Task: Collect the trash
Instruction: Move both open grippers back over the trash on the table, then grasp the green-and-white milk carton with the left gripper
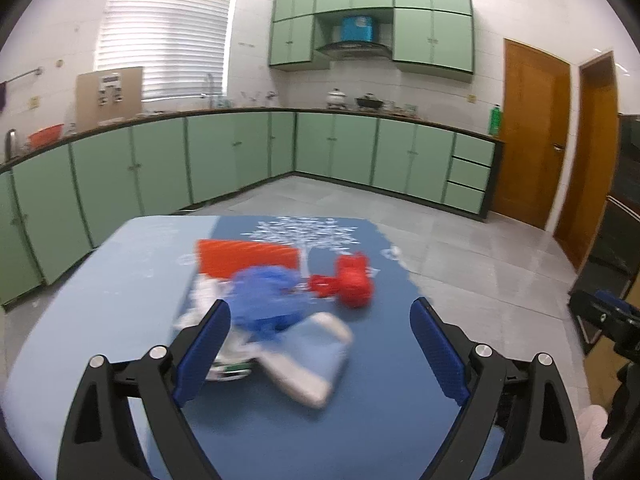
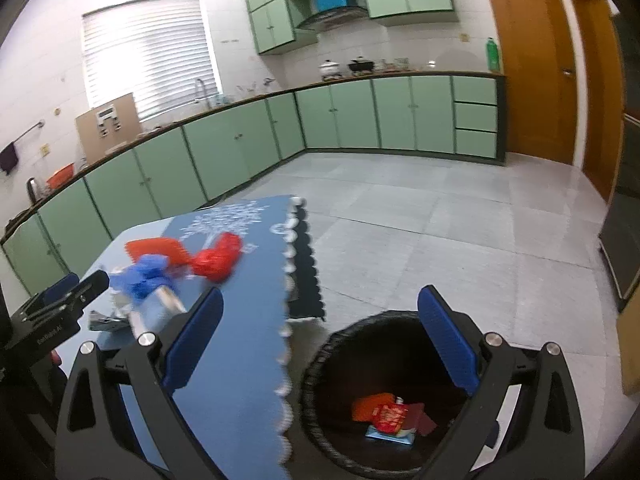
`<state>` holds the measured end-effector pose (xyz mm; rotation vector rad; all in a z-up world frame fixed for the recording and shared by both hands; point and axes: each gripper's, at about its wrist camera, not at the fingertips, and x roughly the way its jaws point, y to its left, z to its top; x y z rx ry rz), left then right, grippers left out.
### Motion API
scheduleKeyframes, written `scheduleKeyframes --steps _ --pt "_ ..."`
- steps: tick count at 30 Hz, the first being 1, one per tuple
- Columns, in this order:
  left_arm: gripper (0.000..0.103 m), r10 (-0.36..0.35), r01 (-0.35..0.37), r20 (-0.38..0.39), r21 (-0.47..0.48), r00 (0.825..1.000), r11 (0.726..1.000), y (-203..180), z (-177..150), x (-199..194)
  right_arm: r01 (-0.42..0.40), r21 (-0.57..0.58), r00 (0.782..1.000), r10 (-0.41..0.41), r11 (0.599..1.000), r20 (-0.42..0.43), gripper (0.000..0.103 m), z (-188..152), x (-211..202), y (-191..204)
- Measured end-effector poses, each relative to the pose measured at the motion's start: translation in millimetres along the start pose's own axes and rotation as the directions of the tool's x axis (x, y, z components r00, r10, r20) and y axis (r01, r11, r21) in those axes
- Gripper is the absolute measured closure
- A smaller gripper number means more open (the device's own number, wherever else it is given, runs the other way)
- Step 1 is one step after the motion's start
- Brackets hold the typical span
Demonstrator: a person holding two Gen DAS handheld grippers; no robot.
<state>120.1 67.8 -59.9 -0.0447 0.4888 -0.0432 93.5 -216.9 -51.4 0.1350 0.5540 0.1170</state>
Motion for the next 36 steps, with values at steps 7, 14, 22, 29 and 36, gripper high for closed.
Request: scheduleKeyframes --steps 7,14,22,29,36 --pt "0.014 0.070 -0.070 0.000 -0.040 0.998 0.997 45.5 -10.2 -10.7 -0.062 -0.060 0.998 0.062 0.996 -0.004 0.008 -3.0 13.9 51.2" --pt "0.014 0.125 -0.126 -0.024 -0.059 0.992 0.990 82.1 -24.4 -12.6 -0.091 -0.095 0.996 0.091 0.991 -0.003 0.008 -9.7 32.2 87.0" --pt "0.014 0.147 -0.151 -0.058 -0.069 0.987 0.986 102.1 -36.7 -3.8 -0.081 -0.101 0.997 0.079 0.992 -0.017 0.008 -20.8 55.3 102.2" --pt "0.014 0.133 -0.139 -0.092 -0.066 0.987 0.988 98.8 -43.5 12.7 -0.072 -0.114 0.997 0.067 0.991 -0.044 0.008 -28.0 69.4 108.1" --pt "0.014 0.115 -0.124 -0.123 -0.068 0.986 0.990 88.2 -44.8 29.4 -0.064 -0.113 0.997 0.058 0.991 -0.055 0.008 -30.9 75.9 104.3"
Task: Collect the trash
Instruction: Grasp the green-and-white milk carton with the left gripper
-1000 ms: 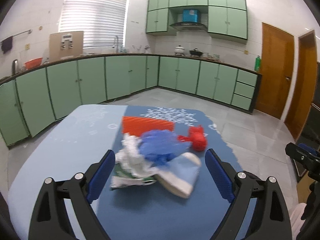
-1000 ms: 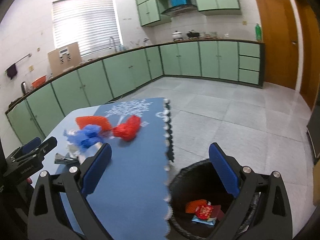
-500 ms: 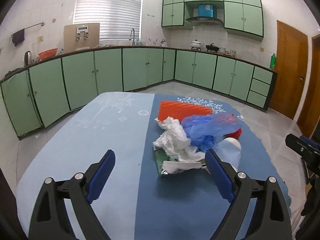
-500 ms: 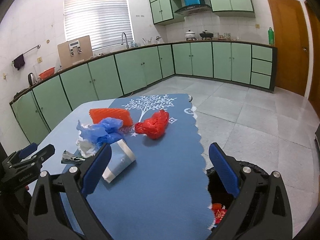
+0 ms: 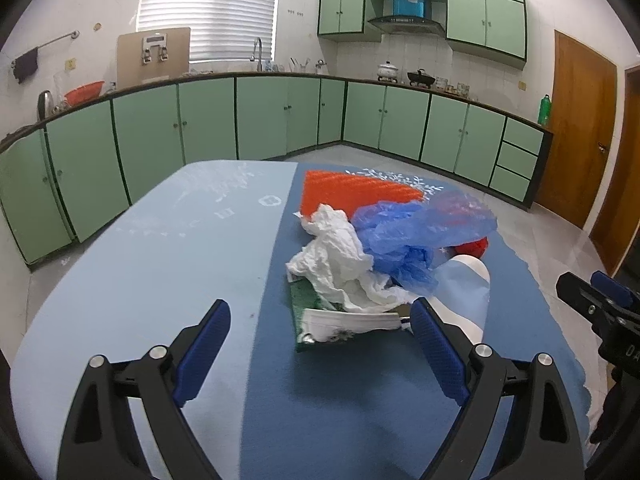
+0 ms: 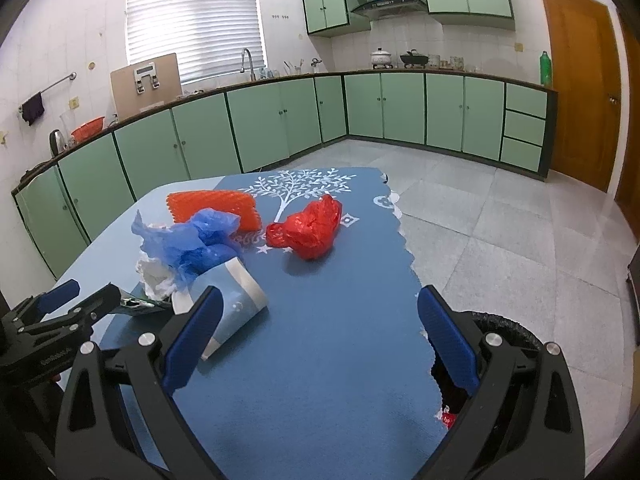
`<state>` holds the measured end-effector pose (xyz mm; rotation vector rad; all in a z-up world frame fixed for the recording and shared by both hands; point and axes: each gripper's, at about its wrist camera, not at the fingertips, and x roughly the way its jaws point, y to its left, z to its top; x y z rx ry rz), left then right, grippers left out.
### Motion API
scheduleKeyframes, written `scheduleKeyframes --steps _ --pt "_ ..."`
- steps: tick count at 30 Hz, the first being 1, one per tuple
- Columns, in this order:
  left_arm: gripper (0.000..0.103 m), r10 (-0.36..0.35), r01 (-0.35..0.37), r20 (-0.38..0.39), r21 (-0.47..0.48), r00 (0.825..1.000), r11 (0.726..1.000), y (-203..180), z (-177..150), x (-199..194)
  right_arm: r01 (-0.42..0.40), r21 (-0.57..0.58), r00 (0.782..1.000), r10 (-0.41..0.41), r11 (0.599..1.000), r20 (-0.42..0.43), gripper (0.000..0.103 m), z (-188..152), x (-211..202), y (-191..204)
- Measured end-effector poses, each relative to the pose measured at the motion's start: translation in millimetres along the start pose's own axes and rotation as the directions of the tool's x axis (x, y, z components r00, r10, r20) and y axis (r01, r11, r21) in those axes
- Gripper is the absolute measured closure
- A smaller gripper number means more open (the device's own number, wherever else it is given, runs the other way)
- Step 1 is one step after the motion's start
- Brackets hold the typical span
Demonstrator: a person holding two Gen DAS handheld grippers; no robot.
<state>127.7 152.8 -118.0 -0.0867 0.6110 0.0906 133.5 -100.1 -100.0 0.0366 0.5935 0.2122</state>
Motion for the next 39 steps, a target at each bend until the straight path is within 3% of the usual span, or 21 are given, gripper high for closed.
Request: scheduleKeyframes --steps 16,20,22,29,39 --pt "0.013 0.010 -0.010 -0.068 0.005 0.998 1.000 -19.8 -4.5 30.0 0.003 0.017 1.000 -0.003 1.000 -0.005 0.008 -3.5 3.7 -11.8" --pt "0.035 -0.016 0.015 -0.069 -0.016 0.997 1.000 -14.6 -4.0 31.3 0.001 0.023 1.000 -0.001 1.000 -0.004 0.008 -3.0 3.8 -13.3" --pt "0.035 -0.019 0.018 -0.069 -0.022 0.997 1.000 -12.7 -3.6 31.1 -0.001 0.023 1.000 0.002 1.000 -0.005 0.008 -3.3 3.5 -13.0" --pt "0.035 -0.010 0.009 -0.023 -0.038 1.000 0.999 -7.1 -4.1 12.9 -0.022 0.002 1.000 0.022 1.000 -0.010 0.008 -2.2 2.9 -4.4" --pt "0.035 0.027 -0.026 0.009 -0.088 1.000 0.996 30.8 -7.2 -19.8 -0.086 -0.014 0.996 0.085 0.996 -0.032 0.008 5.1 15.4 20.5"
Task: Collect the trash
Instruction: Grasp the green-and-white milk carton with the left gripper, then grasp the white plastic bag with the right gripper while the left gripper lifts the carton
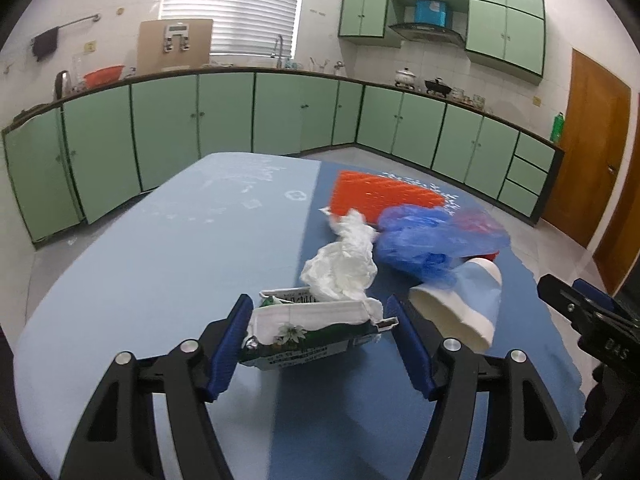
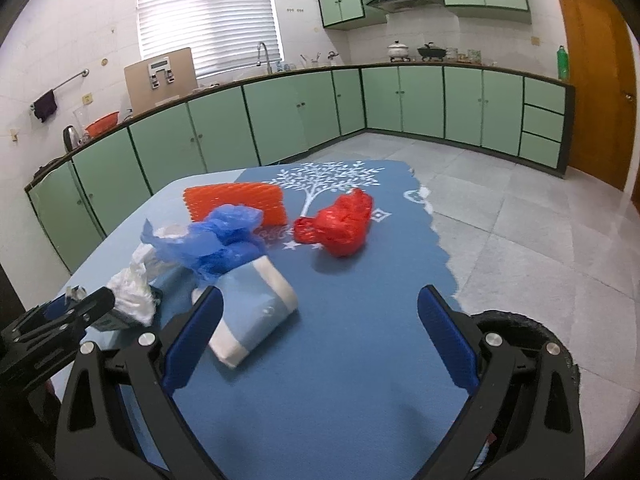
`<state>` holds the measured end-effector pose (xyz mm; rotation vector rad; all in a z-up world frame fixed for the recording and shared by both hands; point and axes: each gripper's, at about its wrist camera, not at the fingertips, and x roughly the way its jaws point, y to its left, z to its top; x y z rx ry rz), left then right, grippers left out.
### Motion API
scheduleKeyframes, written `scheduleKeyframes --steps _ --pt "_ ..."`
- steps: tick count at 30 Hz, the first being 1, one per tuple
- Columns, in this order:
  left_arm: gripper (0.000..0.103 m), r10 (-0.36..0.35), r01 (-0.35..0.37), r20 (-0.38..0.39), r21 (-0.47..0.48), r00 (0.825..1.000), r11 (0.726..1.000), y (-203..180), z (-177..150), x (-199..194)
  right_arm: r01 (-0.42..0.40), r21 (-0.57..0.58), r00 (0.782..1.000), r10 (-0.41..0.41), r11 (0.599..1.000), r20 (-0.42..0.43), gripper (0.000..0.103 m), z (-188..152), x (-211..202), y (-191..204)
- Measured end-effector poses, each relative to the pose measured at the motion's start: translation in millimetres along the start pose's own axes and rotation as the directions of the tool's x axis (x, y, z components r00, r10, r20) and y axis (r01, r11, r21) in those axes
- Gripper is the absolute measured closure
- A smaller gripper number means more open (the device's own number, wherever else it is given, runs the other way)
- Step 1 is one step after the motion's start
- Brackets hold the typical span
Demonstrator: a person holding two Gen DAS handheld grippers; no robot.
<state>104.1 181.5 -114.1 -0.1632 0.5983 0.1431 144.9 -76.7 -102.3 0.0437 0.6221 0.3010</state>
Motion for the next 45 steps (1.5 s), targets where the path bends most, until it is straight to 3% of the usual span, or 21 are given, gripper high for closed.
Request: scheduleKeyframes --steps 24,41,45 --pt "0.035 0.002 -0.002 0.012 -0.016 1.000 1.000 36.6 -7.2 -7.9 -0.068 -0.073 0.995 0.062 0.995 -0.082 0.008 3.0 28.7 48.2" --pt "0.035 0.151 -0.148 0.034 -0.065 0.988 0.987 95.6 -12.8 -19.9 -0.209 -0.142 0.976 0.197 0.967 -0.095 0.008 15.9 53.0 131.8" --pt "0.035 0.157 -0.155 0.024 -0.077 0.987 0.985 103.9 -15.9 -17.6 -0.226 -0.158 0.971 0.210 0.961 -0.113 0.011 13.8 59.1 145.6"
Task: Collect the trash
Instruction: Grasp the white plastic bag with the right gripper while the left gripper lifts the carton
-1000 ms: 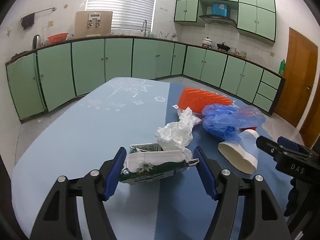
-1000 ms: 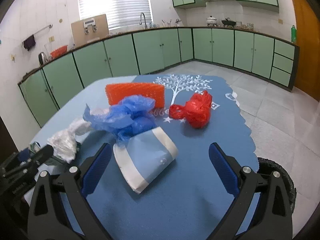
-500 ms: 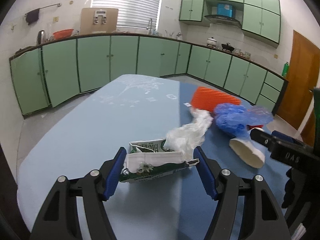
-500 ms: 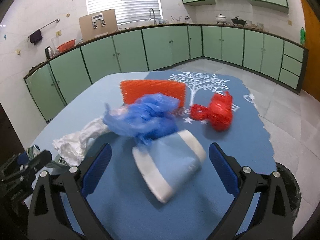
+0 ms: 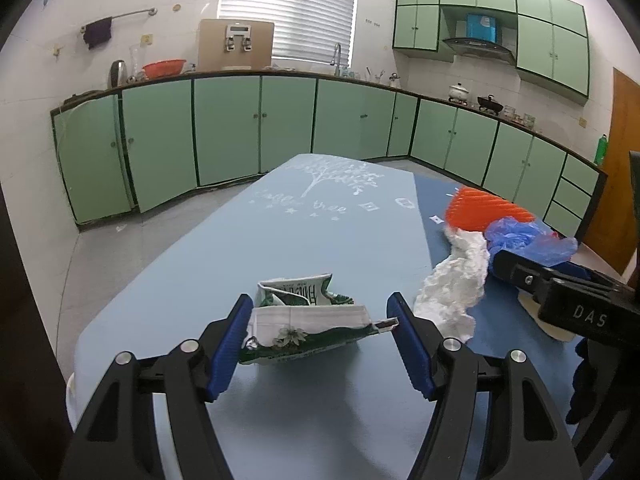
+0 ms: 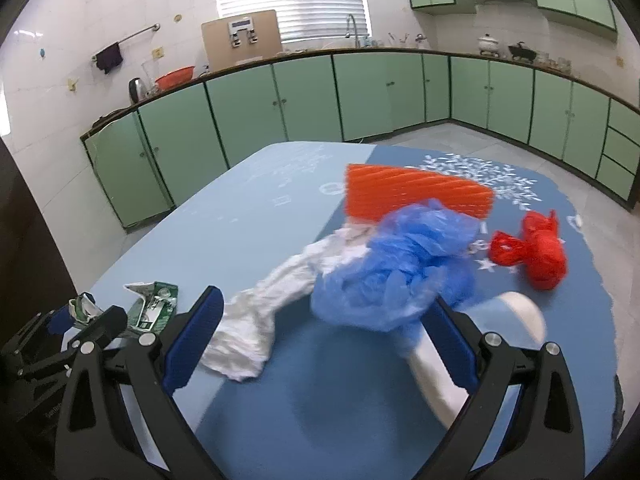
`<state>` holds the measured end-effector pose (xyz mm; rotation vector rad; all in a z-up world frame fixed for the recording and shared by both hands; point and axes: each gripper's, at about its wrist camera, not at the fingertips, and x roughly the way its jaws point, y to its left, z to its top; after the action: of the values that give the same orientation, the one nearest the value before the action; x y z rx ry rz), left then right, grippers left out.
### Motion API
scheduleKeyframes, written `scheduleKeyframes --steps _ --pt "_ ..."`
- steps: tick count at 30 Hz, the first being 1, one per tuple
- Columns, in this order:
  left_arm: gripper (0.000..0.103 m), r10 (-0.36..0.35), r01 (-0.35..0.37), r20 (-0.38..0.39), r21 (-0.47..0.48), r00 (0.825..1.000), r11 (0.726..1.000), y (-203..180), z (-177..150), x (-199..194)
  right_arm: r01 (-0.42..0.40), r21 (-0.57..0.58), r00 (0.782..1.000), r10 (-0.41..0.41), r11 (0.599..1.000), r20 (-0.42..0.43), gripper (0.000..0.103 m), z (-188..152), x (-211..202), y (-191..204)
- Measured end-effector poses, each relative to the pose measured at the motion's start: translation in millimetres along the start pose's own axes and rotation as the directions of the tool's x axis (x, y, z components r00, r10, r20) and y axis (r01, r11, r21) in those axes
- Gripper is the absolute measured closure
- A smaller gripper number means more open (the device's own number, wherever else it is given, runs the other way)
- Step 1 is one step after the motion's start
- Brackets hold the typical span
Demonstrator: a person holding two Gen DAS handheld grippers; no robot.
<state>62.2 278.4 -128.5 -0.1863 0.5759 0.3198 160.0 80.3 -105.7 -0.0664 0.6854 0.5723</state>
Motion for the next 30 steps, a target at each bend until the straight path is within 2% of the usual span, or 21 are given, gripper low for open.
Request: scheduleKeyframes --steps 3,8,14,22,27,30 --pt "0.035 0.000 0.000 -0.003 -0.006 1.000 1.000 4.0 -1.9 1.4 -0.004 -0.021 1.000 0.003 1.000 -0.016 0.018 -0.5 5.2 8.9" --pt "0.035 -0.006 0.006 -0.001 -0.022 1.000 1.000 9.2 -0.8 2.6 -0.003 -0.008 1.000 0.003 1.000 -0.011 0.018 -0.5 -3.0 13.7" --pt "0.035 -0.005 0.005 0.005 -0.032 1.000 0.999 14.0 -1.7 2.9 0.020 -0.026 0.996 -0.018 0.999 0.083 0.019 -1.6 -34.6 17.6" --pt "0.035 0.003 -0.003 0.003 -0.027 1.000 1.000 16.1 -3.0 1.2 -0.050 -0.020 0.999 0.050 0.999 0.004 0.023 -6.0 -11.8 25.5" --pt "0.035 0.014 -0.014 0.001 -0.038 1.000 0.999 21.5 -2.3 1.2 -0.060 -0.037 0.998 0.058 0.998 -0.034 0.026 -6.4 8.3 29.7" --pt "0.035 0.017 -0.017 -0.001 -0.041 1.000 0.999 21.7 -2.6 2.4 -0.062 -0.047 0.995 0.058 0.997 -0.076 0.036 -5.9 24.0 28.6"
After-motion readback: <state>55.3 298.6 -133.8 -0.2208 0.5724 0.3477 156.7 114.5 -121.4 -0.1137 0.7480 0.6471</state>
